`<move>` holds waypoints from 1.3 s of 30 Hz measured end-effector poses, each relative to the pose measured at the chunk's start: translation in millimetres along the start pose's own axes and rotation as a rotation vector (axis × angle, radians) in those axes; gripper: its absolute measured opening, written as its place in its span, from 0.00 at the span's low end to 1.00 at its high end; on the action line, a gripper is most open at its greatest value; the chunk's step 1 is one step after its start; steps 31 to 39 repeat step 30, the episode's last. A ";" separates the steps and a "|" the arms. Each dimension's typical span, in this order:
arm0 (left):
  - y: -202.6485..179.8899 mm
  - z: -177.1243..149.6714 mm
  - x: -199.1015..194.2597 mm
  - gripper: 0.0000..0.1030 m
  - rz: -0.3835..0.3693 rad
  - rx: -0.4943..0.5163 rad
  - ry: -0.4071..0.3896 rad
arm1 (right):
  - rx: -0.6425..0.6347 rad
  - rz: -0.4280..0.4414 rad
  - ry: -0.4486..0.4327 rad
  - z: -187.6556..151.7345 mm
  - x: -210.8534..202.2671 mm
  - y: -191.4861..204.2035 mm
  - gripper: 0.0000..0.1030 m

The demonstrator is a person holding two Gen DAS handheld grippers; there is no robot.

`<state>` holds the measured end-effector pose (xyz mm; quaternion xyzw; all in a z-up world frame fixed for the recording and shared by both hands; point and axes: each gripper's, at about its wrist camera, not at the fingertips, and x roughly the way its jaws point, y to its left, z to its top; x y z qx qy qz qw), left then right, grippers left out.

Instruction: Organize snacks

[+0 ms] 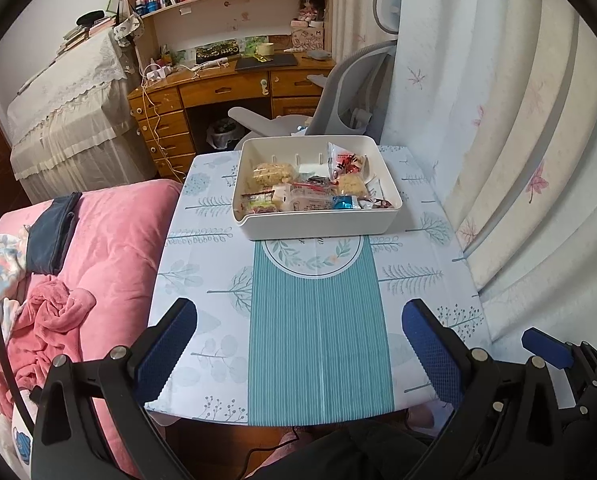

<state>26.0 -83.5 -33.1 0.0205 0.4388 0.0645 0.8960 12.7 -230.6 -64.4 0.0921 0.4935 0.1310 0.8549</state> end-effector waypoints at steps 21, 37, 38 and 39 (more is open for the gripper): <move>6.7 3.0 6.7 0.99 0.001 0.007 0.010 | -0.008 0.007 0.017 6.4 7.6 4.3 1.00; 6.6 4.9 8.9 0.99 -0.005 0.010 0.012 | 0.001 0.006 0.027 9.7 12.8 1.2 1.00; 6.6 4.9 8.9 0.99 -0.005 0.010 0.012 | 0.001 0.006 0.027 9.7 12.8 1.2 1.00; 6.6 4.9 8.9 0.99 -0.005 0.010 0.012 | 0.001 0.006 0.027 9.7 12.8 1.2 1.00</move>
